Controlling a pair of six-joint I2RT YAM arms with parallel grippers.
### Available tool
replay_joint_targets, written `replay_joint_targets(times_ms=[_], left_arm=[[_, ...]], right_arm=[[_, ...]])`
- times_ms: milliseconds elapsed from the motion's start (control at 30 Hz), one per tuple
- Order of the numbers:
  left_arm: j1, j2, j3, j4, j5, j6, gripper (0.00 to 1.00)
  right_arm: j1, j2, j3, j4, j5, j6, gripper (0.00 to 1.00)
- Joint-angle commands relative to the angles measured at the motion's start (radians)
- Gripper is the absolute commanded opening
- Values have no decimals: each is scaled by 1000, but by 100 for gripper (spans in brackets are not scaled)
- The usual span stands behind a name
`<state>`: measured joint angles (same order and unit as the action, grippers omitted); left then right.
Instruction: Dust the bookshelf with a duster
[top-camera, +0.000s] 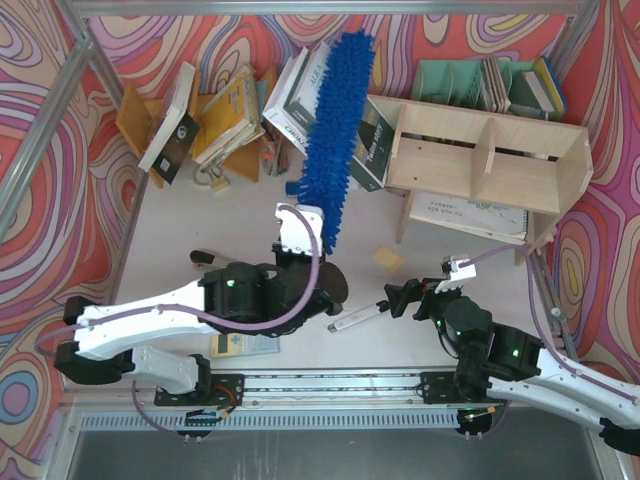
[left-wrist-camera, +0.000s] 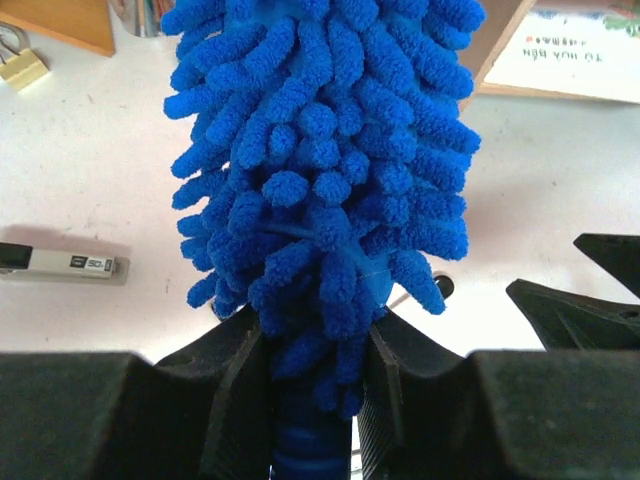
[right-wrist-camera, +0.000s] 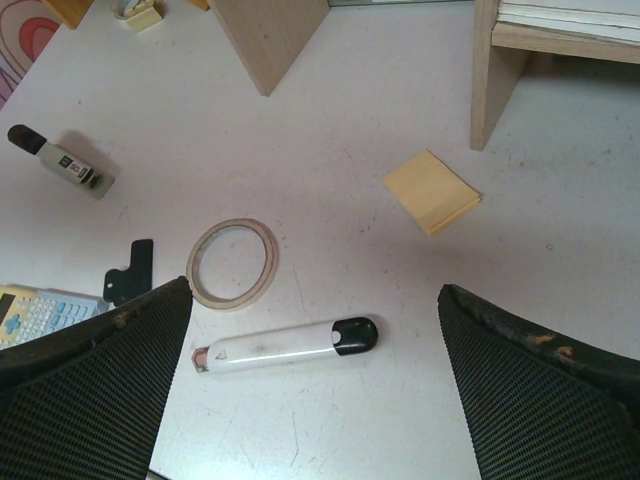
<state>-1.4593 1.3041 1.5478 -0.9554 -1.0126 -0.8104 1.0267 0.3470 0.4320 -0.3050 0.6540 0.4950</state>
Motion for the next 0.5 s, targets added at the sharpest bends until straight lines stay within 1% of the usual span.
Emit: replay_joint_targets(times_ms=[0, 133, 233, 367, 467], left_arm=[[5, 73, -24, 59, 49, 14, 0], [5, 144, -38, 91, 137, 4, 0], [5, 183, -43, 116, 174, 2, 0], [4, 205, -17, 77, 153, -3, 0], [5, 173, -8, 46, 97, 3, 0]], right_arm=[[0, -8, -1, 1, 18, 4, 98], [-1, -8, -1, -1, 19, 5, 98], [-1, -7, -1, 0, 18, 5, 98], [0, -5, 0, -2, 18, 4, 98], [-1, -5, -1, 0, 17, 5, 98]])
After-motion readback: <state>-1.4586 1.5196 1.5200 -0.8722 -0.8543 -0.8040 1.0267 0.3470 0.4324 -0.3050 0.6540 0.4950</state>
